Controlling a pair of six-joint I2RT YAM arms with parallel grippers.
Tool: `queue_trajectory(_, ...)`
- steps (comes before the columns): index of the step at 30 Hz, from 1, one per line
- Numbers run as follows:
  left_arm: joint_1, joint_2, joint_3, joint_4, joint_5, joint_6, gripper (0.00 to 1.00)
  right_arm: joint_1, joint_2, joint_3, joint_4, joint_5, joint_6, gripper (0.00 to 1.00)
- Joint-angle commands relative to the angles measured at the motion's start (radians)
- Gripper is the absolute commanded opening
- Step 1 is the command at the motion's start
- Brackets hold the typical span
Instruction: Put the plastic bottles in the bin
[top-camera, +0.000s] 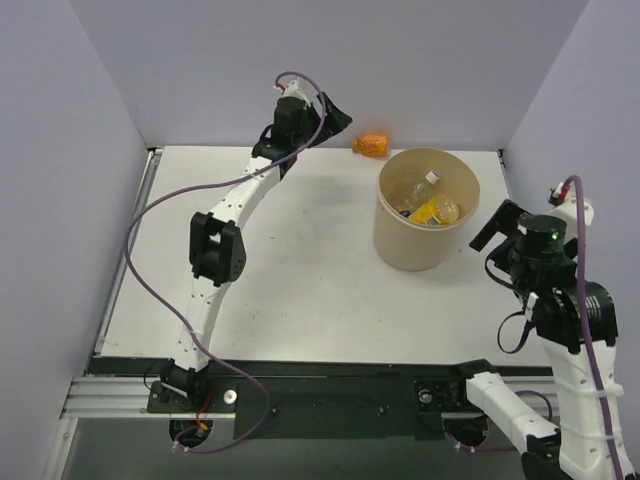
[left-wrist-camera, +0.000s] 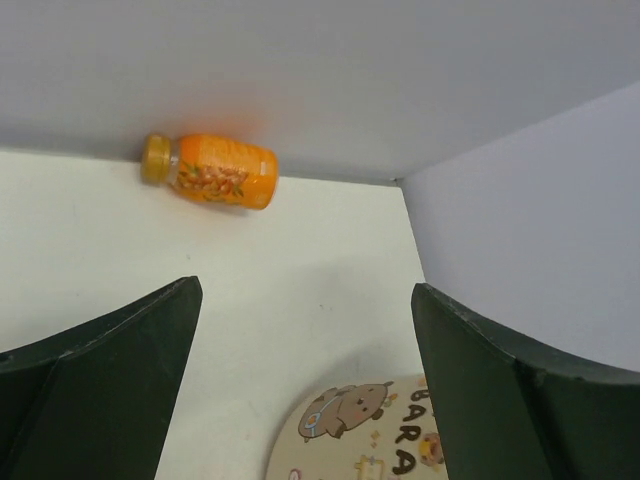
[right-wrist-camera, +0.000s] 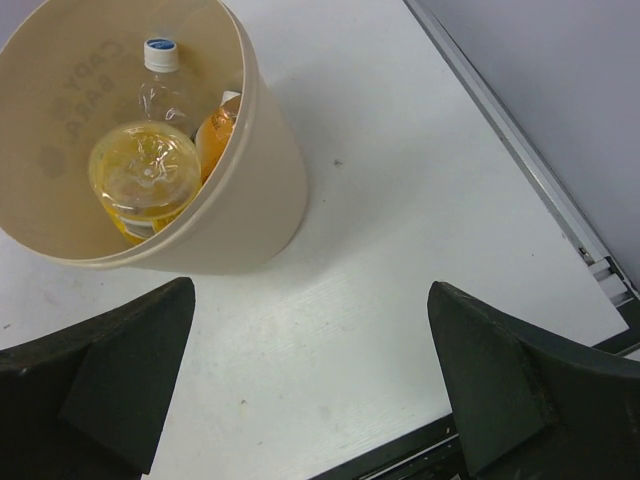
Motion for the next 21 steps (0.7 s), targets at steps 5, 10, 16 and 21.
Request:
queue_trajectory(5, 0.022, 0.056, -0.003, -0.139, 0.189, -0.085, 0.97, -0.263, 0.302, 0.12, 0.159, -0.2, 0.06, 0.95)
queue_trajectory(10, 0.046, -0.157, -0.265, -0.092, 0.146, 0.029, 0.97, -0.523, 0.554, 0.189, 0.316, -0.548, 0.228, 0.94)
queue_trajectory(16, 0.08, -0.396, -0.51, -0.056, 0.103, 0.099, 0.97, -0.598, 0.775, 0.226, 0.432, -0.654, 0.399, 0.93)
queue_trajectory(21, 0.125, -0.626, -0.675, -0.075, 0.04, 0.165, 0.97, -0.58, 0.887, 0.203, 0.443, -0.735, 0.454, 0.92)
